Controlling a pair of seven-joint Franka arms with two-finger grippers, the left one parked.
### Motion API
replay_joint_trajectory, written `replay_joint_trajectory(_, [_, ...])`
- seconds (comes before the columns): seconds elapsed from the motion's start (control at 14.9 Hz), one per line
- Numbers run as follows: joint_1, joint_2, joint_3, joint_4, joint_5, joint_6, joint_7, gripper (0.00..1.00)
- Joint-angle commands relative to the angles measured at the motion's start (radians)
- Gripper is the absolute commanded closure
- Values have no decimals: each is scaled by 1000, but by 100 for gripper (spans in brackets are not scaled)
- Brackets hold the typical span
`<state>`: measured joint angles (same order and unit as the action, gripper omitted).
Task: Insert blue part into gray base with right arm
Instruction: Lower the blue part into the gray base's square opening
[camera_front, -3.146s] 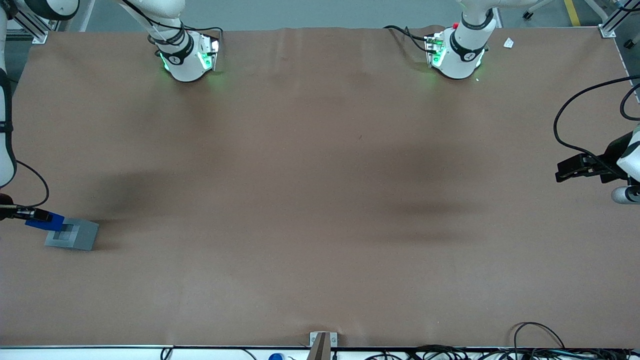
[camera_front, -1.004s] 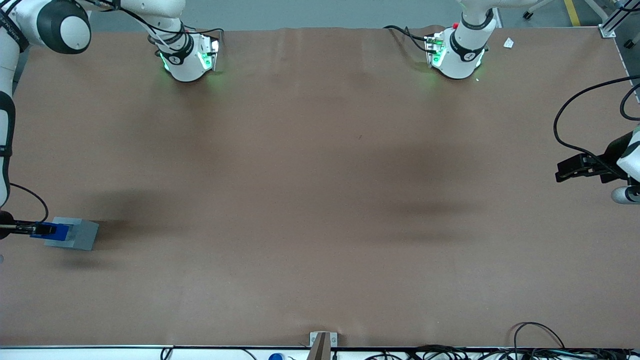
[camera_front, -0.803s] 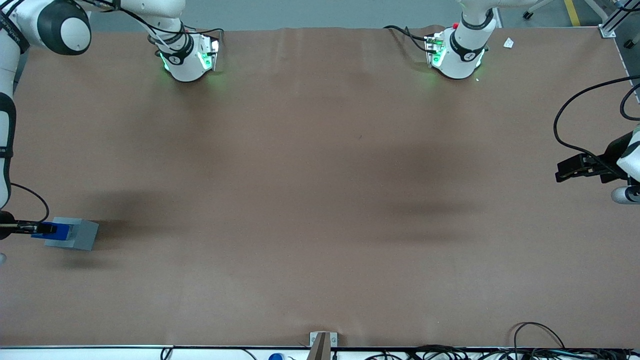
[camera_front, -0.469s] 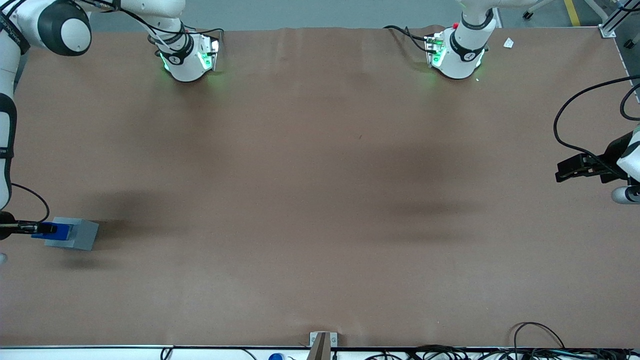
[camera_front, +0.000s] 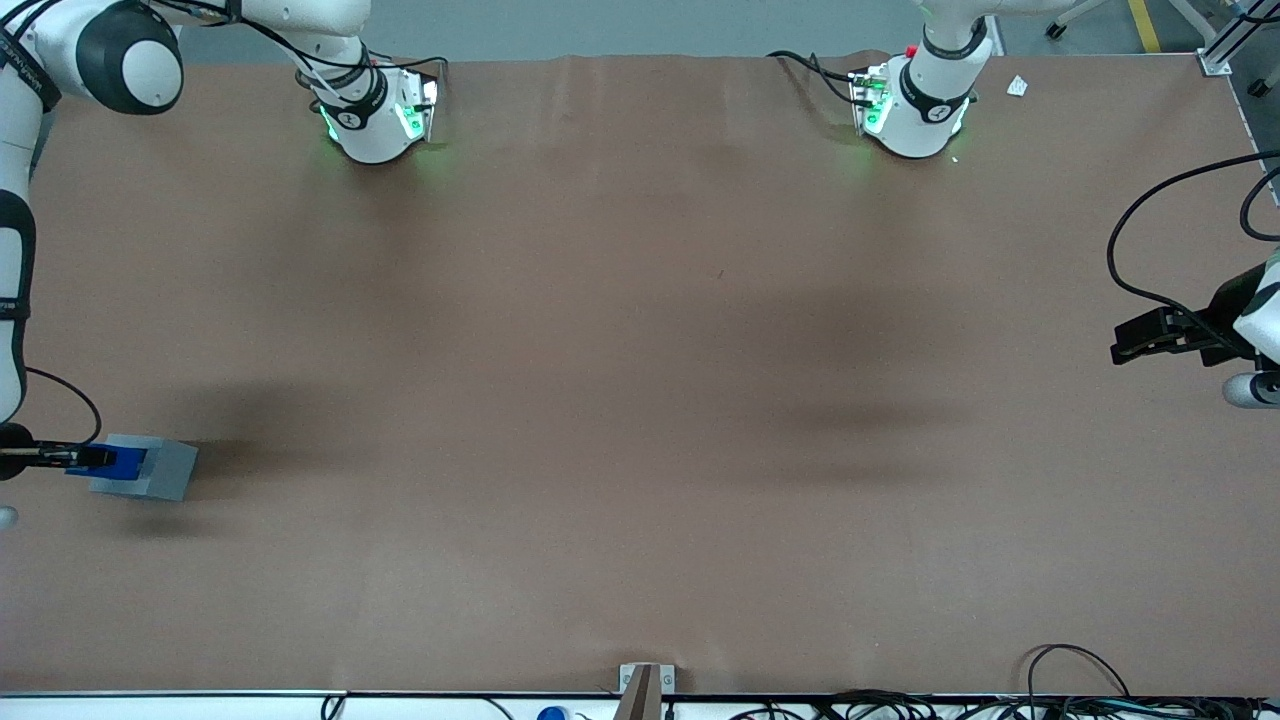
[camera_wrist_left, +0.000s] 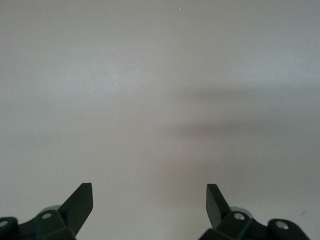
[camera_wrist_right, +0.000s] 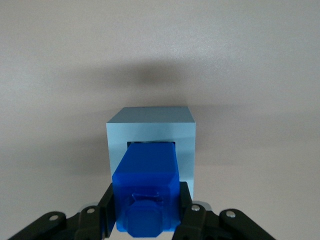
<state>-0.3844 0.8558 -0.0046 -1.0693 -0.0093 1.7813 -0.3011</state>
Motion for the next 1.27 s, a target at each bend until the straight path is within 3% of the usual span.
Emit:
replay_joint_trajectory(0.0, [-4, 17, 8, 29, -9, -8, 23, 100])
replay_joint_trajectory(1.21, [-2, -1, 8, -11, -8, -22, 39, 100])
